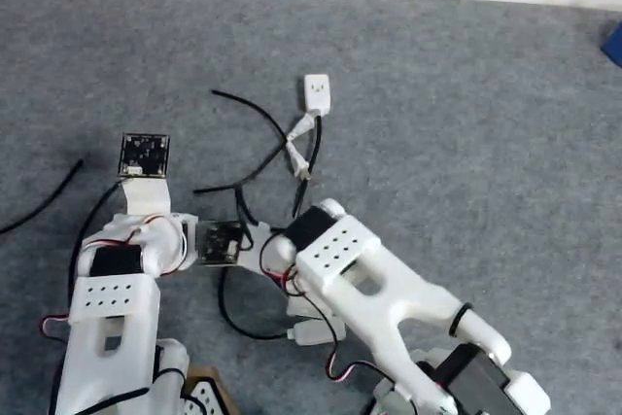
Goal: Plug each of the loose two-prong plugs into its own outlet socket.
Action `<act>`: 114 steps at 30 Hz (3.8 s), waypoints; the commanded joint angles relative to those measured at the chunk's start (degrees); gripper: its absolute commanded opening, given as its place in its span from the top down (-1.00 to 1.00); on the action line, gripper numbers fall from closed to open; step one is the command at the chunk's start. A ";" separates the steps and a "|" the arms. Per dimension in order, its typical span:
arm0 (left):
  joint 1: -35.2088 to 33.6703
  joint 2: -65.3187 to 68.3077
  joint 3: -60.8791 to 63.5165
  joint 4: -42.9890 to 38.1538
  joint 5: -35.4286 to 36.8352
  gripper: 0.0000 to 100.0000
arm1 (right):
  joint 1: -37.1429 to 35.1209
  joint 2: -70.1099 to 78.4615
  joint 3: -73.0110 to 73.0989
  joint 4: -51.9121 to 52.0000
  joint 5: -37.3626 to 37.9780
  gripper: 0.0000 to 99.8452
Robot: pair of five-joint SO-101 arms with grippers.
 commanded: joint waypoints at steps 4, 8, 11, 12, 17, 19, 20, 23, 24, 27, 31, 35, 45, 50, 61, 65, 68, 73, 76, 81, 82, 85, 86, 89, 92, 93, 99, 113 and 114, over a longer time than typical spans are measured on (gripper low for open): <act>0.75 -0.75 -0.31 -1.05 -0.44 0.40 | -5.76 -7.78 -0.48 12.18 -3.43 0.57; 0.75 -0.75 -0.31 -1.05 -0.44 0.40 | -12.53 -14.55 4.18 12.79 -4.92 0.57; 0.75 -0.75 -0.31 -1.05 -0.44 0.40 | -15.08 -16.92 8.92 8.92 -5.19 0.57; 0.75 -0.75 -0.31 -1.05 -0.44 0.40 | -15.08 -17.10 10.24 6.99 -5.19 0.57; 0.66 -0.75 -0.22 -0.97 -0.44 0.40 | -12.44 -17.10 15.69 -2.42 -4.84 0.57; 0.66 -0.75 -0.22 -0.97 -0.44 0.40 | -10.15 -17.10 16.66 -5.05 -4.75 0.57; 0.66 -0.75 -0.22 -0.97 -0.44 0.40 | -8.75 -17.10 16.75 -5.67 -4.31 0.57; 0.66 -0.75 -0.22 -0.97 -0.44 0.40 | -4.70 -17.10 16.31 -6.20 0.88 0.57; 0.66 -0.75 -0.22 -0.97 -0.44 0.40 | -3.47 -17.10 16.31 -6.29 2.29 0.57; 0.66 -0.75 -0.22 -0.97 -0.44 0.40 | -0.57 -17.10 15.25 -6.29 5.98 0.57; 0.75 -0.75 -0.22 -0.97 -0.44 0.40 | 0.84 -17.01 13.23 -6.29 9.23 0.57; 0.75 -0.75 -0.22 -0.97 -0.44 0.40 | 1.01 -17.01 12.88 -7.16 10.37 0.57; 3.21 -0.75 0.75 -0.97 -2.29 0.40 | 4.18 2.07 0.75 -9.36 6.33 0.57; 3.21 -0.75 0.84 -1.05 -2.37 0.40 | 5.05 12.26 -8.48 -6.64 6.24 0.57; 2.86 -0.75 0.48 -1.05 -2.20 0.40 | 2.68 -0.66 -9.98 10.86 11.87 0.57; 2.77 -0.75 0.48 -1.05 -2.20 0.40 | 1.27 -6.81 -6.90 14.02 11.87 0.57; 2.59 -0.75 0.48 -1.05 -2.20 0.40 | 1.10 -8.57 -3.12 14.02 11.87 0.57; 0.48 -0.75 0.22 -1.93 -2.11 0.40 | 0.92 -10.07 7.43 4.70 9.58 0.57; 0.13 -0.75 0.04 -1.85 -2.11 0.40 | -0.40 -9.71 11.21 -1.27 9.41 0.57; -11.47 -0.84 -2.86 -1.85 3.16 0.40 | -1.54 -9.54 11.38 -6.37 9.49 0.57; -13.05 -0.84 -3.12 -1.85 4.04 0.40 | -1.45 -9.45 11.38 -7.08 9.58 0.57; -12.79 -0.84 -3.03 -1.67 4.13 0.40 | -1.45 -5.41 10.77 -8.04 9.58 0.57; -12.44 -0.84 -3.12 -1.58 4.13 0.40 | -1.27 -2.86 10.07 -8.84 9.58 0.57; -12.18 -0.84 -2.95 -1.58 4.13 0.40 | 1.45 6.55 5.93 -11.38 9.58 0.57; -12.09 -0.84 -2.86 -1.58 4.13 0.40 | 4.70 15.69 -0.92 -11.47 9.41 0.57; -11.91 -0.84 -2.86 -1.58 4.13 0.40 | 5.67 18.24 -3.21 -11.21 9.32 0.57; -8.75 -0.84 -1.89 -1.85 1.32 0.40 | 6.37 23.52 -13.76 -2.33 9.14 0.57; -11.03 -0.84 -1.80 -2.90 1.32 0.40 | 0.84 25.45 -19.12 8.57 -13.71 0.93; -10.95 -0.84 -1.80 -2.90 1.32 0.40 | 0.40 26.15 -19.03 8.66 -13.80 0.93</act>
